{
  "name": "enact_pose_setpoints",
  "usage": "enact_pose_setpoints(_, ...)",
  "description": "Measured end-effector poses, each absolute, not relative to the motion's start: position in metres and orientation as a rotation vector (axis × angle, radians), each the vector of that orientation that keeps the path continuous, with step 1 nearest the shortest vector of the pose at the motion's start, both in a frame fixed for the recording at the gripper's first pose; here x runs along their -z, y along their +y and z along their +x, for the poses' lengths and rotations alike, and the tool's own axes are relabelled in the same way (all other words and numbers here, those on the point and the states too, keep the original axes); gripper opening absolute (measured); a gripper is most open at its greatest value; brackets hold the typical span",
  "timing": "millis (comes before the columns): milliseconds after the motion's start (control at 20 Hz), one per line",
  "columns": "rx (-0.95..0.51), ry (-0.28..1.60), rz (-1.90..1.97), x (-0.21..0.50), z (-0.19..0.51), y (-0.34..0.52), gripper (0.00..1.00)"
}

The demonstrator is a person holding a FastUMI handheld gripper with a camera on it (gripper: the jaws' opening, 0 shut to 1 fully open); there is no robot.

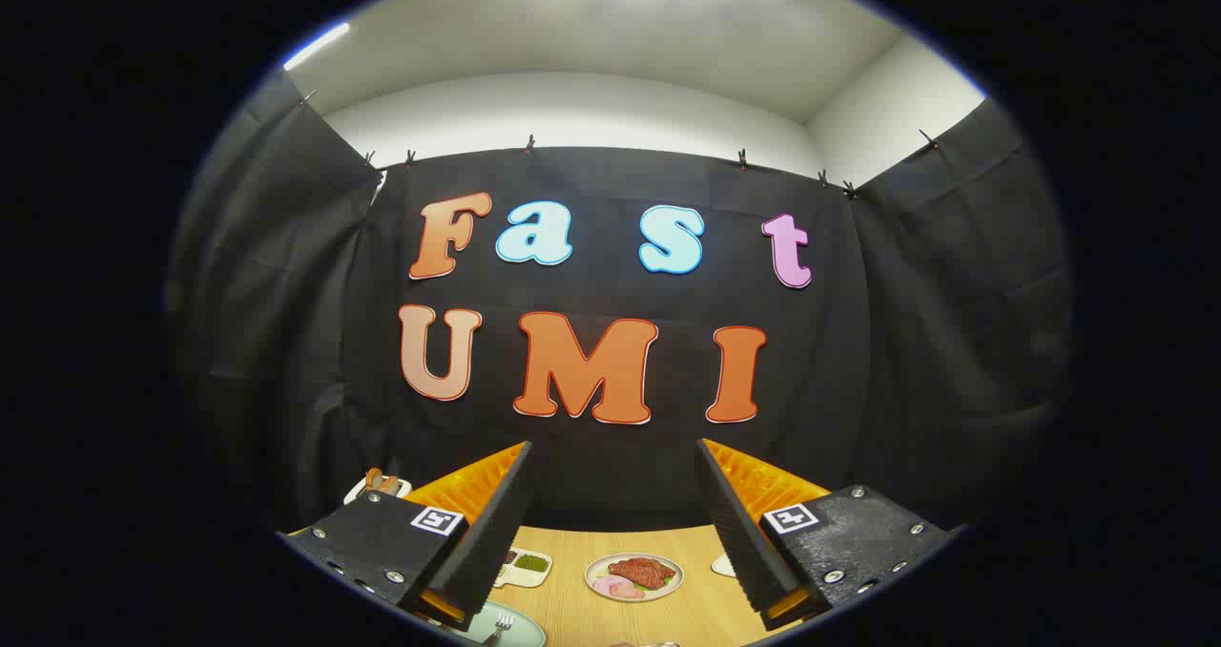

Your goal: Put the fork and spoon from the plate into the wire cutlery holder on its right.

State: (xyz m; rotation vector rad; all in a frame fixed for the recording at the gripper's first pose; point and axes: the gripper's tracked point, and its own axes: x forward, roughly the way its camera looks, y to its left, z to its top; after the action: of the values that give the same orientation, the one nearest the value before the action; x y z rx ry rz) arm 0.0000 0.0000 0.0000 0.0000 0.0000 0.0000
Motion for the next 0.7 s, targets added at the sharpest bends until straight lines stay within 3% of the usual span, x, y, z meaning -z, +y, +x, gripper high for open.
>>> enact_pose_setpoints(700, -0.031, 0.015, -0.002, 0.003, 0.005, 0.004, 0.98)
